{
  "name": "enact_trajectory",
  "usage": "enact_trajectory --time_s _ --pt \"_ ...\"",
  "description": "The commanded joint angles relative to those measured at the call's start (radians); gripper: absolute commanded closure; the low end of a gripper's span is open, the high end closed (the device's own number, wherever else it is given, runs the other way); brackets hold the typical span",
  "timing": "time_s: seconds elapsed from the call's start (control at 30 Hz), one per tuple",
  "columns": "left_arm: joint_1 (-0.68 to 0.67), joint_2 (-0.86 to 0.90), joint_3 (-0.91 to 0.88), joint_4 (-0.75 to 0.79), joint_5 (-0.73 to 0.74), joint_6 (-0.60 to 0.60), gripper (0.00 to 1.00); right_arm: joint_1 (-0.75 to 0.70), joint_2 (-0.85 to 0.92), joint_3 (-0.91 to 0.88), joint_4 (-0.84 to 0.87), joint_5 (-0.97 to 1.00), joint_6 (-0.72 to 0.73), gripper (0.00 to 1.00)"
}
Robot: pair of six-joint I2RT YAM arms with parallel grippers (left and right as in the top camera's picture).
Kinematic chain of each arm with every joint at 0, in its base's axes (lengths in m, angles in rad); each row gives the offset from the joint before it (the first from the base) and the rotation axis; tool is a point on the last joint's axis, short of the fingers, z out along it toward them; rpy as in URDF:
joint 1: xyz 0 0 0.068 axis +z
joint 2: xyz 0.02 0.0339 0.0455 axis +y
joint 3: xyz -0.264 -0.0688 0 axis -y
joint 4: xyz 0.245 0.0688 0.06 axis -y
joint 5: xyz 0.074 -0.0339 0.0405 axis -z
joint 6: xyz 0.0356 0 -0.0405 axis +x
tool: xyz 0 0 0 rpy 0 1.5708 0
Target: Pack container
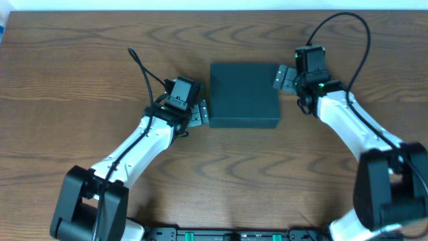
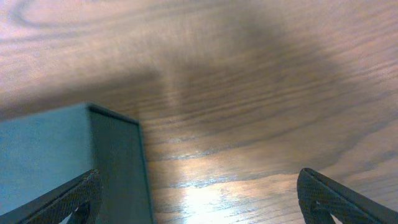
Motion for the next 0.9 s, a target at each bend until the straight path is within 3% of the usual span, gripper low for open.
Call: enact_trajectory --time_s 0.0,0.23,0.5,0.87 --pt "0.000 -0.069 0.039 -0.007 -0.055 0.076 0.05 -0.006 -0.153 0.002 -0.031 0.039 -0.016 0.01" --pt "0.000 -0.273 0.055 -0.086 -0.050 0.264 0.04 0.035 -0.438 0.002 -0.216 0.078 -0.111 0.01" --pt "-0.002 -0.475 0.054 -0.345 0.005 0.296 0.04 0.230 -0.792 0.002 -0.466 0.227 -0.146 0.01" --pt "-0.044 -0.793 0.052 -0.516 0.009 0.294 0.04 0.459 -1.079 0.002 -0.822 0.304 0.063 0.01"
